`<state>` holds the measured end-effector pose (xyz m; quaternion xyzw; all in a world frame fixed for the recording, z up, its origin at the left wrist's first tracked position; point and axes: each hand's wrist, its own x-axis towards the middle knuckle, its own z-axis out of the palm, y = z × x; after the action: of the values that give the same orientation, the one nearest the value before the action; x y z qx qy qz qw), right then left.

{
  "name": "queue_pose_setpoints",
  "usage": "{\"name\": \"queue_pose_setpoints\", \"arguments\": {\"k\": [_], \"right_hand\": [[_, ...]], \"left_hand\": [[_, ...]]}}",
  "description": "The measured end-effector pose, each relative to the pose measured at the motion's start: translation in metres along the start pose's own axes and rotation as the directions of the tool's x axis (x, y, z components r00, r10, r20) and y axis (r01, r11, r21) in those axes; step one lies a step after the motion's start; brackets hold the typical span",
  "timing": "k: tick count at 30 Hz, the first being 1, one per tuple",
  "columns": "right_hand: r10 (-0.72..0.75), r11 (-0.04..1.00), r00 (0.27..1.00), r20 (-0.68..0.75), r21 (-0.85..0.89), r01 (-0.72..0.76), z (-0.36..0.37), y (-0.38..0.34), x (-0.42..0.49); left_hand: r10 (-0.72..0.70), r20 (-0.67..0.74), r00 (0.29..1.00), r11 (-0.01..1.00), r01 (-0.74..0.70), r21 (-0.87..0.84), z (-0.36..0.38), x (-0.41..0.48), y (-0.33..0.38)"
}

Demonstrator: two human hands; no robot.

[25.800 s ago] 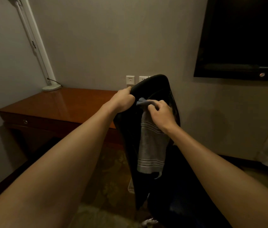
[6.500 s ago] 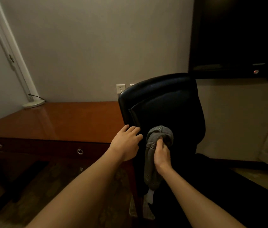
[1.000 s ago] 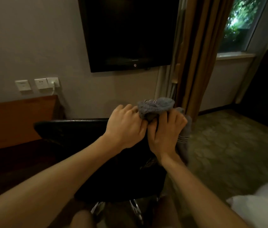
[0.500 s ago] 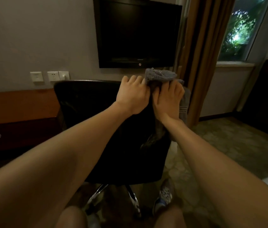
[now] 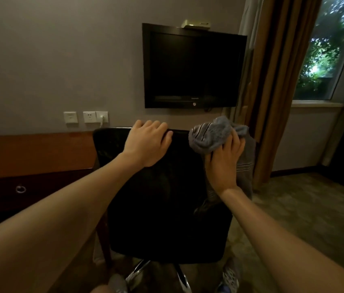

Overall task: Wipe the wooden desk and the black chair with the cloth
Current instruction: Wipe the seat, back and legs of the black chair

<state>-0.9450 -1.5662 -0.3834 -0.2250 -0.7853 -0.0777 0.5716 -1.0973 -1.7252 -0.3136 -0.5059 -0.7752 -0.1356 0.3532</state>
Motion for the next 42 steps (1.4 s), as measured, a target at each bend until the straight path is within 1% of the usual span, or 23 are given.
{"name": "queue_pose_setpoints", "arguments": {"k": [2,4,6,10,13,16,18,21,23,25,26,28,30,32,34,35,37,39,40,42], "right_hand": [[-0.136,0.990,0.991,0.017,-0.041,0.137,0.006,-0.013,0.004],[-0.274,0.959,0.961,0.025,-0.070,0.275,0.015,-0.032,0.004],[-0.323,0.942,0.946,0.015,-0.091,0.323,0.024,-0.046,0.002],[-0.316,0.938,0.949,-0.017,-0.154,0.310,0.038,-0.067,-0.001],[-0.371,0.918,0.928,0.006,-0.147,0.368,0.044,-0.083,-0.003],[-0.370,0.922,0.929,0.002,-0.123,0.367,0.051,-0.097,-0.002],[-0.354,0.928,0.935,-0.009,-0.123,0.351,0.055,-0.100,-0.004],[-0.389,0.911,0.920,0.045,-0.130,0.391,0.057,-0.091,-0.010],[-0.373,0.915,0.925,0.070,-0.136,0.379,0.058,-0.085,-0.012],[-0.355,0.924,0.931,0.086,-0.120,0.364,0.058,-0.081,-0.014],[-0.351,0.926,0.932,0.092,-0.111,0.360,0.058,-0.081,-0.015],[-0.348,0.925,0.932,0.104,-0.122,0.360,0.058,-0.078,-0.018],[-0.380,0.910,0.917,0.123,-0.129,0.395,0.060,-0.078,-0.020],[-0.467,0.863,0.869,0.164,-0.130,0.489,0.064,-0.078,-0.019],[-0.559,0.796,0.805,0.196,-0.143,0.588,0.070,-0.076,-0.019],[-0.577,0.786,0.795,0.191,-0.135,0.603,0.074,-0.077,-0.020],[-0.562,0.805,0.810,0.169,-0.113,0.582,0.078,-0.081,-0.020],[-0.549,0.817,0.823,0.147,-0.114,0.566,0.082,-0.088,-0.020],[-0.569,0.800,0.810,0.143,-0.132,0.586,0.083,-0.091,-0.019],[-0.648,0.732,0.744,0.163,-0.137,0.668,0.088,-0.099,-0.018]], "left_hand": [[-0.101,-0.012,0.995,0.995,0.101,0.015,-0.001,-0.006,-0.023],[-0.195,-0.003,0.981,0.980,0.195,-0.042,0.002,-0.016,-0.044],[-0.202,0.014,0.979,0.976,0.202,-0.083,0.004,-0.020,-0.053],[-0.158,0.117,0.980,0.975,0.173,-0.139,-0.007,-0.014,-0.071],[-0.128,0.160,0.979,0.974,0.155,-0.168,-0.012,-0.009,-0.075],[-0.104,0.130,0.986,0.972,0.128,-0.197,-0.009,-0.003,-0.070],[-0.099,0.090,0.991,0.960,0.119,-0.253,-0.006,-0.003,-0.070],[-0.058,0.033,0.998,0.937,0.066,-0.344,-0.001,-0.004,-0.067],[-0.052,0.016,0.999,0.887,0.054,-0.459,-0.001,-0.004,-0.065],[-0.083,0.034,0.996,0.827,0.088,-0.555,-0.005,-0.002,-0.069],[-0.091,0.038,0.995,0.838,0.097,-0.537,-0.004,-0.003,-0.072],[-0.115,0.047,0.992,0.908,0.124,-0.401,0.000,-0.006,-0.079],[-0.172,0.018,0.985,0.938,0.169,-0.303,0.005,-0.013,-0.084],[-0.238,-0.026,0.971,0.928,0.220,-0.302,0.009,-0.019,-0.086],[-0.299,-0.012,0.954,0.899,0.278,-0.338,0.007,-0.020,-0.087],[-0.315,0.027,0.949,0.879,0.303,-0.369,0.005,-0.020,-0.089],[-0.324,0.113,0.939,0.840,0.341,-0.422,0.001,-0.017,-0.094],[-0.331,0.173,0.928,0.818,0.373,-0.438,-0.002,-0.016,-0.099],[-0.335,0.196,0.922,0.807,0.388,-0.444,-0.003,-0.016,-0.101],[-0.333,0.242,0.911,0.779,0.411,-0.474,-0.004,-0.016,-0.102]]}}
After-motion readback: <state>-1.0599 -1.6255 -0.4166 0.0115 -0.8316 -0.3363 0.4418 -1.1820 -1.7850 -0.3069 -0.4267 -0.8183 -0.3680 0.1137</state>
